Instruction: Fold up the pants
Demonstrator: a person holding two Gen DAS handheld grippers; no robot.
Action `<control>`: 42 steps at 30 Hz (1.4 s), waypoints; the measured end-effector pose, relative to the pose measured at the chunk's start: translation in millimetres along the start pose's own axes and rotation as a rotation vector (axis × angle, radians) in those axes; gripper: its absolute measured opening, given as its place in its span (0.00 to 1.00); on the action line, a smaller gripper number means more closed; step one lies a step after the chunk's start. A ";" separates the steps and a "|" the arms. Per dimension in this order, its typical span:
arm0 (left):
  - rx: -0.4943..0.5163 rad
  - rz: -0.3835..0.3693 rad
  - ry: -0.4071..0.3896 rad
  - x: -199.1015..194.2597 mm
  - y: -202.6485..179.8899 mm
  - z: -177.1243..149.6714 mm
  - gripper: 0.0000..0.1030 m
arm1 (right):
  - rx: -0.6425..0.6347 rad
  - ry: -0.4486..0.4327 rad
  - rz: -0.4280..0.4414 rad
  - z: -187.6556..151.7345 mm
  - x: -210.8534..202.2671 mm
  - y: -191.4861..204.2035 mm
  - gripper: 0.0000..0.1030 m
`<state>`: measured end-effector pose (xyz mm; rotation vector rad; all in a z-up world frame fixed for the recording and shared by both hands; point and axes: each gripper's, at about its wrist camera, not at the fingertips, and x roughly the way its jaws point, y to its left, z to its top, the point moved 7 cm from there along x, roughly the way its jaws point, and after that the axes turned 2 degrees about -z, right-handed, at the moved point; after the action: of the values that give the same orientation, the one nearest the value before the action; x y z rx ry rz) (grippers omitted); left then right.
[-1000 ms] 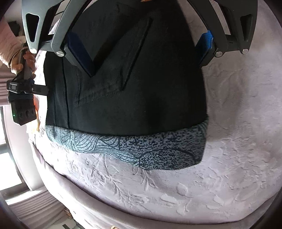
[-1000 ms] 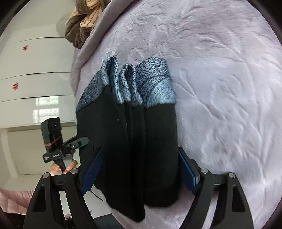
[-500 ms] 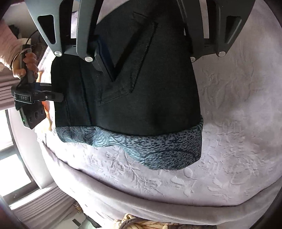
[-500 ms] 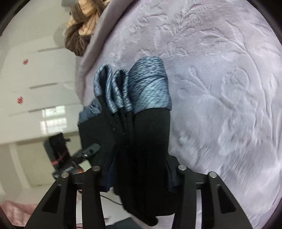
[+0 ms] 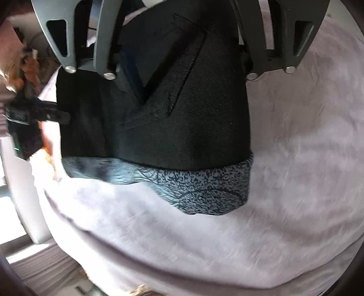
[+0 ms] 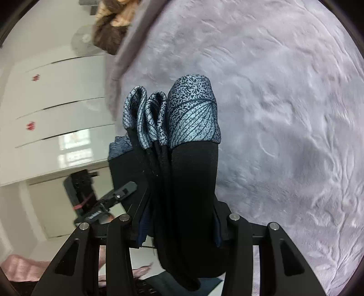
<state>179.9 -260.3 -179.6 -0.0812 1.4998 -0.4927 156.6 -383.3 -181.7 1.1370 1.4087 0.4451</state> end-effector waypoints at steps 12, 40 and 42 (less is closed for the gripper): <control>0.035 0.235 -0.207 -62.6 3.1 16.7 0.76 | -0.068 -0.152 -0.408 -5.7 -39.4 2.9 0.31; 0.124 0.365 -0.075 7.7 -15.7 4.8 1.00 | -0.278 -0.125 -0.689 -13.7 4.9 17.2 0.28; 0.154 0.390 -0.077 2.1 -19.9 0.2 1.00 | -0.258 -0.131 -0.711 -20.8 1.2 19.4 0.36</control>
<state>174.9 -279.0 -174.6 0.3057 1.3554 -0.2839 144.9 -366.3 -162.1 0.3998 1.4813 0.0361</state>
